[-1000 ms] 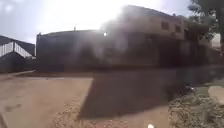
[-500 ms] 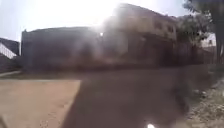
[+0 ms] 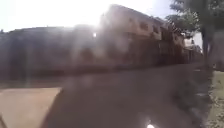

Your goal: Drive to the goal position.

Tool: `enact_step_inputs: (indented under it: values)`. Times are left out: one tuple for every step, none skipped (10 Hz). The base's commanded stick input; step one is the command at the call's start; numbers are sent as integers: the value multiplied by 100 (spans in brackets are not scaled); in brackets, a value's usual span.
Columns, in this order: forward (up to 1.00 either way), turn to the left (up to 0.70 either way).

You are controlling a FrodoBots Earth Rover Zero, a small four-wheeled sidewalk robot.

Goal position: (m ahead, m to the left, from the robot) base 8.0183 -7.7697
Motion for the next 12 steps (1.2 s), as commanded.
enact_step_inputs:
  values:
    - [100,0]
    - [100,-27]
    - [100,-27]
    - [100,-27]
    - [100,-27]
    - [100,-27]
    - [100,-27]
    - [100,-27]
    - [100,-27]
    - [100,-27]
    - [100,-27]
    - [100,-27]
